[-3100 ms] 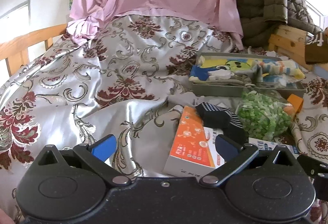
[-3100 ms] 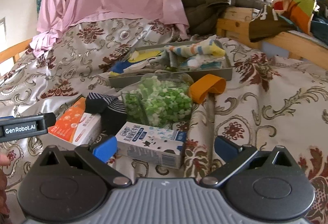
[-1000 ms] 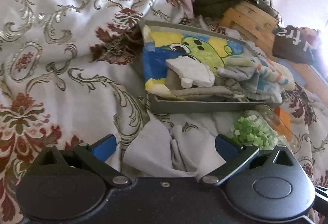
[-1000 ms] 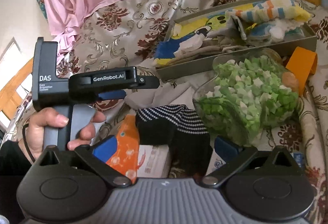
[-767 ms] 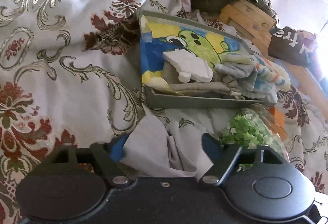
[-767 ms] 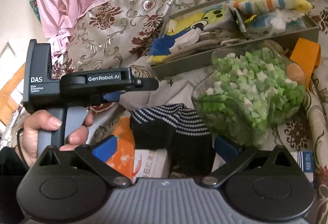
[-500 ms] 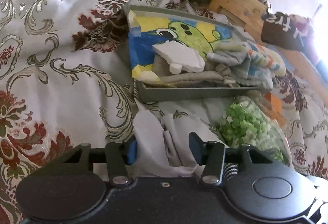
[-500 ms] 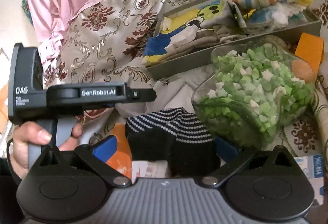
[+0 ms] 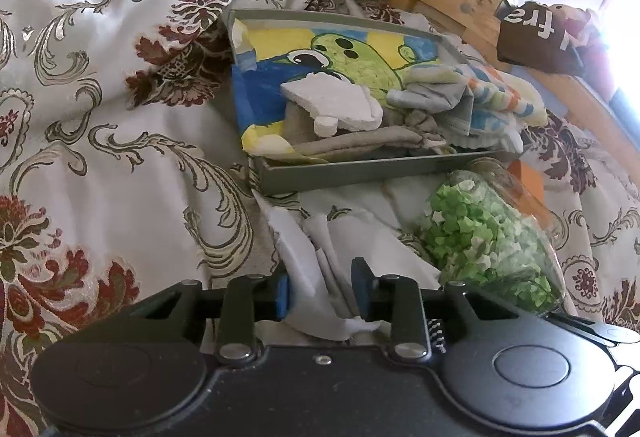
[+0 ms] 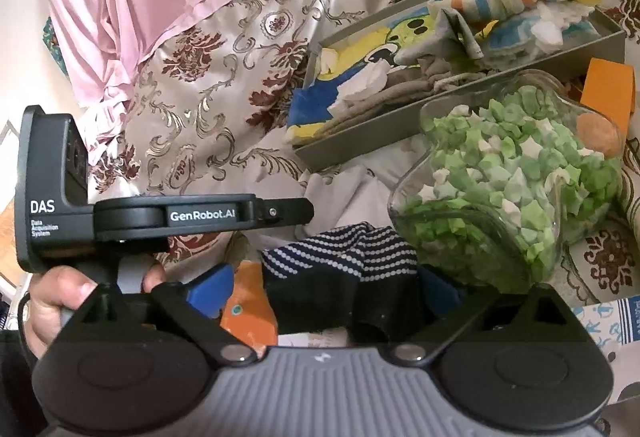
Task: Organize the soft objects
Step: 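Grasp the grey cloth with the left tool while the right tool grasps the black striped sock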
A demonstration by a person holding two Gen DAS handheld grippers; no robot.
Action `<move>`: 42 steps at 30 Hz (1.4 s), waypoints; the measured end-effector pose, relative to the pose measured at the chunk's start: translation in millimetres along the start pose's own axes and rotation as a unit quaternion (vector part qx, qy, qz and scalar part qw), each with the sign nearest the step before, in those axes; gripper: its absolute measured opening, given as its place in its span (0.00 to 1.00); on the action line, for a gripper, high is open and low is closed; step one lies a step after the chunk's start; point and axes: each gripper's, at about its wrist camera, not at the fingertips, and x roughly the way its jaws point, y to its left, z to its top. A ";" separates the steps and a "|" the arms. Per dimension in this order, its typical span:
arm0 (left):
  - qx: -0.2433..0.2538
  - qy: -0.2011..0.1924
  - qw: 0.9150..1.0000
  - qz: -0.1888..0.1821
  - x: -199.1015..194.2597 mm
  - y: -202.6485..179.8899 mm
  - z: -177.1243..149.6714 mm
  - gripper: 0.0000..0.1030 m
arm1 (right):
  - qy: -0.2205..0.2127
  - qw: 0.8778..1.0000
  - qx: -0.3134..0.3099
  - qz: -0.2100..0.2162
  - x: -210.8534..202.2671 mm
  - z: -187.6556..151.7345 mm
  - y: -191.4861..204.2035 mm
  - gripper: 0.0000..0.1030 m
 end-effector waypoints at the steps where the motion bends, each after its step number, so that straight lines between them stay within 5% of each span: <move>1: -0.001 0.000 1.000 -0.001 -0.3 0.3 0.0 0.29 | -0.001 1.000 -0.001 0.000 -1.0 -0.2 0.4 0.96; 20: 0.010 -0.007 1.000 -0.001 -9.7 -1.6 4.8 0.26 | -0.016 1.000 -0.025 0.006 -3.5 -2.5 8.5 0.87; 23: 0.012 -0.026 0.999 0.015 -15.1 -2.3 7.2 0.32 | -0.018 0.999 -0.033 0.002 -2.9 -3.0 11.0 0.84; 24: 0.016 -0.036 0.999 0.015 -18.6 -2.8 7.9 0.41 | -0.018 0.999 -0.033 0.002 -2.2 -3.1 11.5 0.83; 27: 0.035 -0.056 0.998 -0.014 -27.1 -5.9 8.6 0.52 | -0.018 0.999 -0.029 0.007 0.5 -3.4 11.1 0.80; 33: 0.105 -0.023 0.994 -0.028 -12.9 -30.4 20.7 0.50 | -0.023 0.999 -0.034 0.017 2.7 -5.3 7.9 0.71; 42: 0.164 0.153 0.972 -0.064 36.9 -54.6 40.5 0.49 | -0.027 0.999 -0.033 0.025 4.8 -8.5 -0.4 0.60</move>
